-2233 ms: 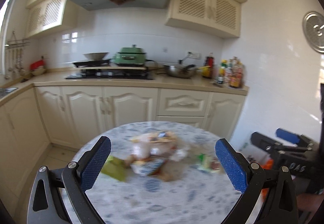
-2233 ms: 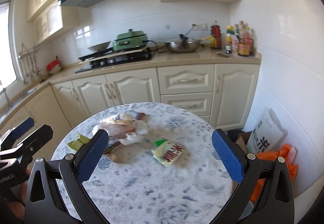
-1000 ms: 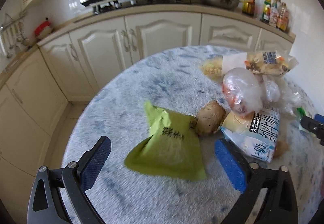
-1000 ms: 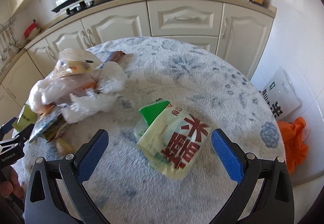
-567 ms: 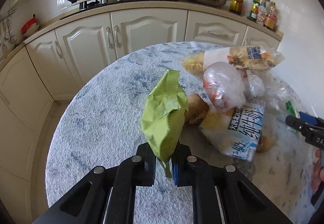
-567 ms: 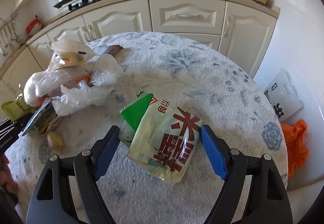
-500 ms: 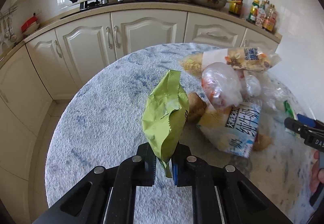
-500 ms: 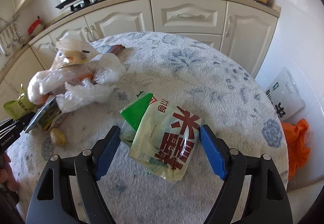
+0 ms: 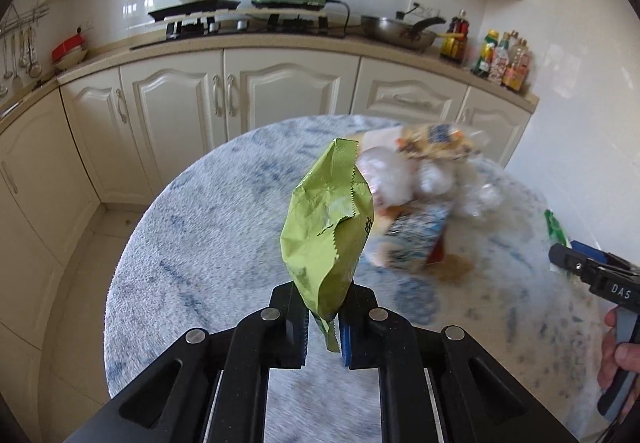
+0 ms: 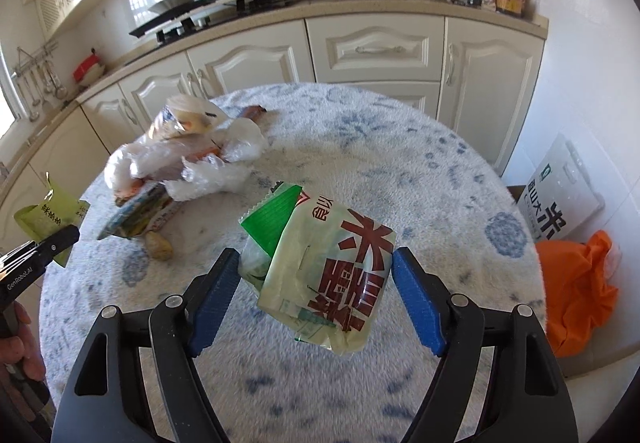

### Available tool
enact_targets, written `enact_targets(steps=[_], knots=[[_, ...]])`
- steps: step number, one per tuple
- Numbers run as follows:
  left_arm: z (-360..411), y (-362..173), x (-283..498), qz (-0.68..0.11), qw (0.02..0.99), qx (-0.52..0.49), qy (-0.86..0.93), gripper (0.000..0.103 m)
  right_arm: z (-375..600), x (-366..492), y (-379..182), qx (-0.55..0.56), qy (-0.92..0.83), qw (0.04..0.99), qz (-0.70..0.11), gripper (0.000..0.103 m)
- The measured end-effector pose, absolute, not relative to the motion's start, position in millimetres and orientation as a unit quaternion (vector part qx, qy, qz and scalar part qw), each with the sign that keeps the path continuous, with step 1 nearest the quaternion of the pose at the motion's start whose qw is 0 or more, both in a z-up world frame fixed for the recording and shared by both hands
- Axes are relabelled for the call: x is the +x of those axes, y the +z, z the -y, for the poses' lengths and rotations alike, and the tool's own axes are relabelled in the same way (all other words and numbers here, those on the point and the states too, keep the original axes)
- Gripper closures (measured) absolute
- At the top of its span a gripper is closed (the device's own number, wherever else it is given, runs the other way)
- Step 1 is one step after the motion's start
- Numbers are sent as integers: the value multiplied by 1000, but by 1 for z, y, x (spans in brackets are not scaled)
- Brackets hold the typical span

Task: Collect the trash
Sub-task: 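Carry both bags over the bin and open both tools to drop them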

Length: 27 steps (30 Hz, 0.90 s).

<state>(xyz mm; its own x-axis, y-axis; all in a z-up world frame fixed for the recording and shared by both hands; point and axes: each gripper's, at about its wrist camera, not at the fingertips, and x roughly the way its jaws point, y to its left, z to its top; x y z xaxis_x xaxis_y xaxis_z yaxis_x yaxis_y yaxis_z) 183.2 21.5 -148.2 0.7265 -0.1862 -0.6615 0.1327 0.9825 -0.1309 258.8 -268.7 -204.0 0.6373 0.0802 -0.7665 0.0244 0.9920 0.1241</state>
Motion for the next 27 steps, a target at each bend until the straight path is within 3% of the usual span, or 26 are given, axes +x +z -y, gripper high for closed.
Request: enact_targets(steps=[27], knots=[[100, -68, 83, -257, 939, -17, -226, 94, 343, 164, -99, 86, -20, 948, -306, 24]])
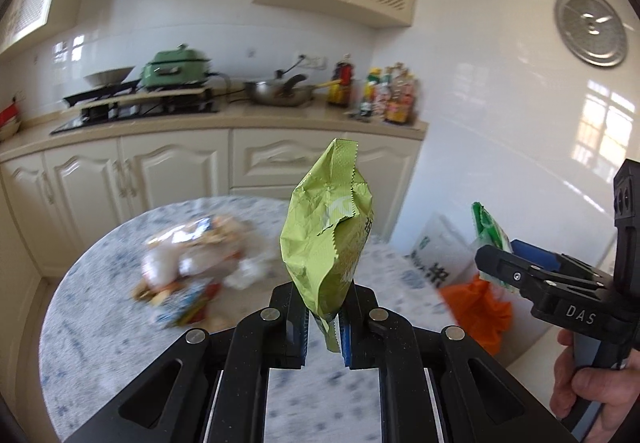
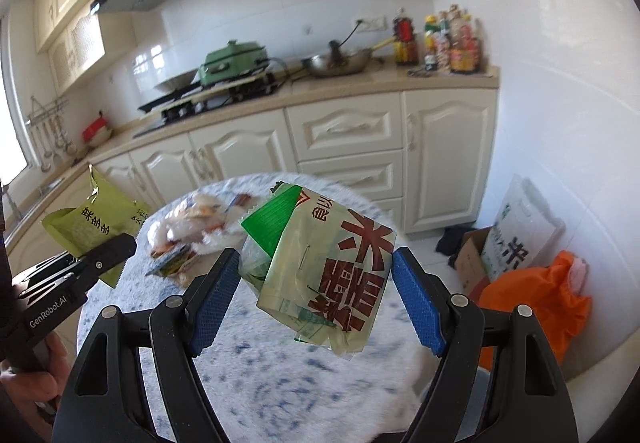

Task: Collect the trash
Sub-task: 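Carry both bags over the bin and open both tools to drop them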

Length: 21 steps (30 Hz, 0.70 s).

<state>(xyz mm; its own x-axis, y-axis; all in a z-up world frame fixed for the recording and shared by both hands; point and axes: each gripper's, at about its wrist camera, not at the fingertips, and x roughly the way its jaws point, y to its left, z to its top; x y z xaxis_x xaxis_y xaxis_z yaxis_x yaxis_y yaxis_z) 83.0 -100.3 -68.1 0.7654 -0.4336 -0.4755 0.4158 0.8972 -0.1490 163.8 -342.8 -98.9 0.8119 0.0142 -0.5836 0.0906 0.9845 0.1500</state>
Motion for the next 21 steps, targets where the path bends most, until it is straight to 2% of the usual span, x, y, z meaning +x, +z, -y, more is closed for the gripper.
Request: enact_targets(steps=[11, 21], knots=[[199, -57, 72, -239, 913, 3, -330, 94, 426, 101, -71, 100, -112, 951, -271, 24], [319, -95, 77, -291, 860, 44, -417, 94, 522, 53, -119, 155, -199, 918, -307, 24]])
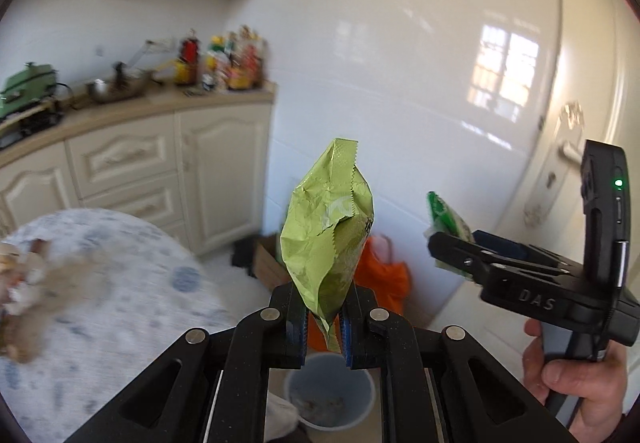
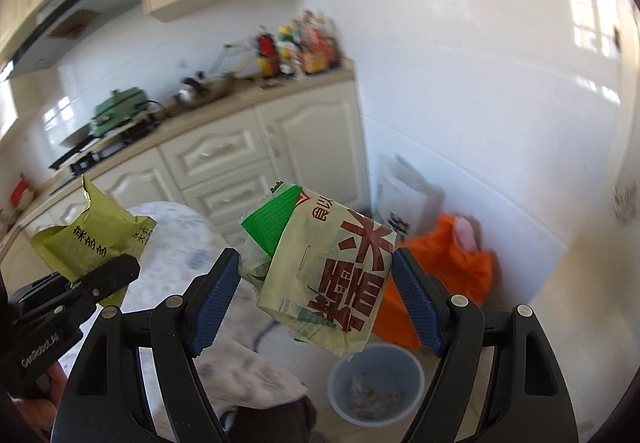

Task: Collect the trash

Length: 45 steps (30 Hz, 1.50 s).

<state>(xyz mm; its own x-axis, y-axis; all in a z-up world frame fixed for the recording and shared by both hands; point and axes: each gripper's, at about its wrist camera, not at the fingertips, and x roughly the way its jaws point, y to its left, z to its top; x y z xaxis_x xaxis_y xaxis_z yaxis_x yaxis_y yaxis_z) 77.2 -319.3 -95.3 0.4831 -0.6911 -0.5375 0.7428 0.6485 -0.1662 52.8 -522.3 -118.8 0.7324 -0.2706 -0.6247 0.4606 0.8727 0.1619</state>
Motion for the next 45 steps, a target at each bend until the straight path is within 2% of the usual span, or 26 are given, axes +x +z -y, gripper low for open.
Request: enact_targets(steps=[11, 20, 24, 27, 28, 29, 30, 32, 38, 45], knots=[[440, -162, 110, -376, 808, 87, -445, 94, 591, 43, -214, 233, -220, 871, -371, 24], [510, -206, 132, -429, 780, 109, -442, 92, 617, 50, -260, 272, -217, 848, -399, 24], [534, -218, 143, -445, 771, 126, -438, 88, 622, 53, -273, 284, -216, 840, -408, 23], [547, -226, 150, -455, 767, 133, -433, 66, 626, 55, -283, 290, -215, 832, -421, 21], [548, -227, 152, -455, 770, 134, -427, 53, 627, 55, -285, 291, -217, 830, -424, 21], [550, -228, 154, -454, 774, 134, -421, 42, 629, 53, -288, 295, -223, 827, -424, 15], [547, -228, 153, -453, 776, 133, -417, 37, 631, 51, -289, 297, -227, 825, -423, 7], [543, -228, 153, -448, 785, 134, -406, 21, 634, 47, -291, 303, -229, 825, -419, 1], [539, -228, 138, -428, 804, 148, -386, 8, 632, 44, -289, 301, -240, 821, -420, 0], [509, -205, 111, -405, 821, 138, -377, 4, 624, 44, -276, 294, -242, 828, -412, 0]])
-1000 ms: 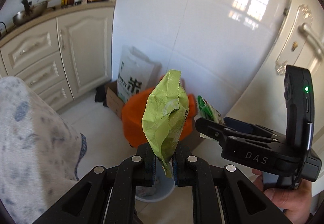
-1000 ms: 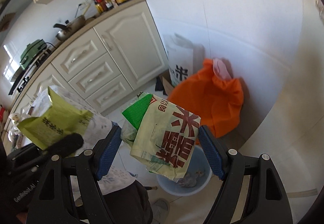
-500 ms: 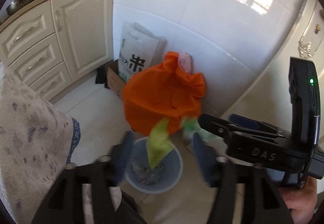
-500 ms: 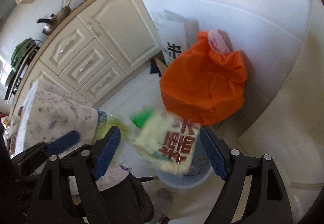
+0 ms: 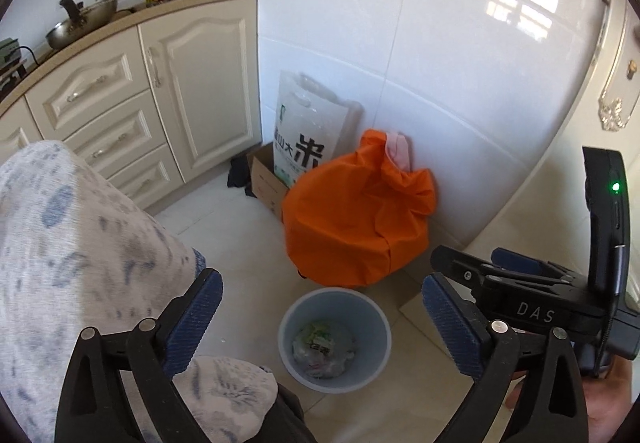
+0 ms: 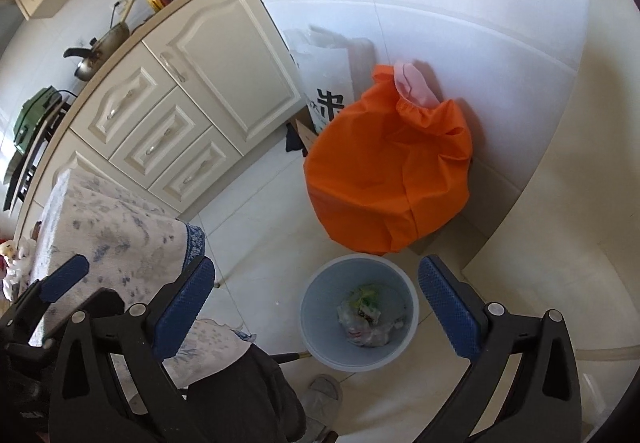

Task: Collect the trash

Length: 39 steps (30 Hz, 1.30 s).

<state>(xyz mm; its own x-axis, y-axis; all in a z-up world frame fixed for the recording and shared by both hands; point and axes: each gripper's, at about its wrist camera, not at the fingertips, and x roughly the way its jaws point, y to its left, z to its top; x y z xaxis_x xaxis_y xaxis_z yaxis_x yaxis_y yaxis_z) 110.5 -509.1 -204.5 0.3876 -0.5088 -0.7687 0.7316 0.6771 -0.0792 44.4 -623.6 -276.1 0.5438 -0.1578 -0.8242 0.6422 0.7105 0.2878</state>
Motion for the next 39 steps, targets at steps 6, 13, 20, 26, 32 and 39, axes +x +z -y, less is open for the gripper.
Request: enact_targets(steps=[6, 13, 20, 26, 32, 39], knots=[[476, -180, 98, -382, 836, 120, -375, 2, 611, 48, -254, 281, -237, 840, -400, 0], [419, -140, 80, -350, 858, 87, -365, 2, 586, 56, -221, 259, -225, 857, -384, 0], [337, -98, 64, -307, 886, 44, -344, 1, 542, 76, -174, 217, -195, 886, -361, 0], [259, -72, 51, -263, 915, 16, -306, 1, 495, 98, -138, 182, -159, 908, -342, 0], [199, -59, 39, -241, 933, -4, -267, 1, 449, 121, -114, 154, -124, 925, -324, 0], [129, -39, 30, -216, 952, -18, -214, 1, 389, 145, -87, 126, -78, 942, -302, 0]])
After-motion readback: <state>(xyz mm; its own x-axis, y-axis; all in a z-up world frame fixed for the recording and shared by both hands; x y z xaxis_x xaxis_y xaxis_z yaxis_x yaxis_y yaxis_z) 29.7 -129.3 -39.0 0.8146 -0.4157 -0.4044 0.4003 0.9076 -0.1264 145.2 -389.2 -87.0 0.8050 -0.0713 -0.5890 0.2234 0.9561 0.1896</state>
